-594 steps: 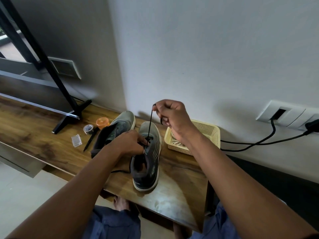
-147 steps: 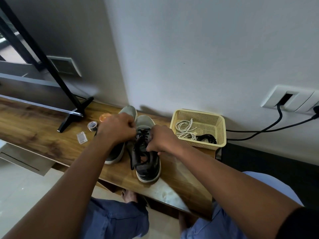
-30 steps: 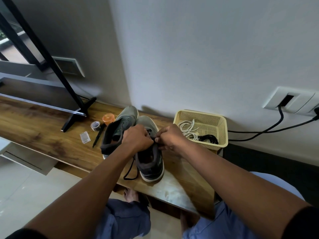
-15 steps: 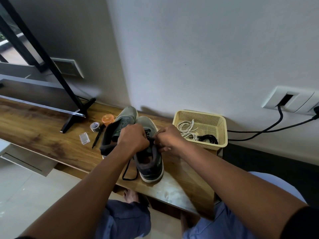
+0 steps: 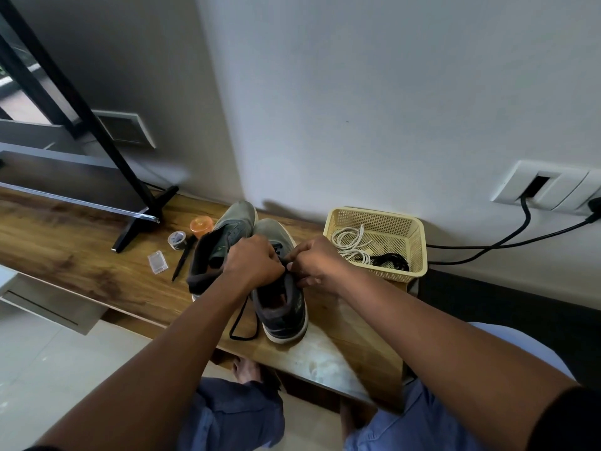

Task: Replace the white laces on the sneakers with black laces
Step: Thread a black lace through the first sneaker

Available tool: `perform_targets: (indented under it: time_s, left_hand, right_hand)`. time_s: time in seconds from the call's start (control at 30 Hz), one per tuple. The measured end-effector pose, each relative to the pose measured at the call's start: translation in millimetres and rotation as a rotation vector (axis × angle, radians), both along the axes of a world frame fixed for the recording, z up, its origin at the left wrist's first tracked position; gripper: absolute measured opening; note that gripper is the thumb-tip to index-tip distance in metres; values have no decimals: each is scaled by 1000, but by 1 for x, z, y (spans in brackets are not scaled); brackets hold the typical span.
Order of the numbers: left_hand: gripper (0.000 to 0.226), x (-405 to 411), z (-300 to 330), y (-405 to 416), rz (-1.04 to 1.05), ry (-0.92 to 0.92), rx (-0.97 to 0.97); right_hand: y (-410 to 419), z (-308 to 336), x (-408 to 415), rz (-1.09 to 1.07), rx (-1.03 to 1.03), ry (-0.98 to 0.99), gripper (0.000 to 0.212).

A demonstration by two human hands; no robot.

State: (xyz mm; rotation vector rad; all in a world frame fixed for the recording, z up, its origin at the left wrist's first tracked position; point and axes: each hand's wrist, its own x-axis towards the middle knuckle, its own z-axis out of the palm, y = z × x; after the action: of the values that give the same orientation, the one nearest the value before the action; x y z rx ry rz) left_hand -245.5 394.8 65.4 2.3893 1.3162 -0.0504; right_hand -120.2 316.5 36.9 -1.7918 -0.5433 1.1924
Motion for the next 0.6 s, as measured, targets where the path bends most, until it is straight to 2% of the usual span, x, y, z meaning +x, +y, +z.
perform_targets:
  time_s: [0.3, 0.47, 0.53, 0.6]
  left_hand:
    - [23, 4, -1, -7, 45, -1, 102]
    - [21, 6, -2, -10, 45, -16, 59]
    - [23, 6, -4, -10, 53, -26, 43]
    - [22, 6, -7, -10, 67, -40, 41]
  right_hand:
    - [1, -2, 3, -41, -12, -70, 19]
    - [2, -5, 3, -28, 2, -93, 8]
    - [3, -6, 2, -23, 5, -132, 18]
    - [5, -8, 1, -14, 1, -173, 20]
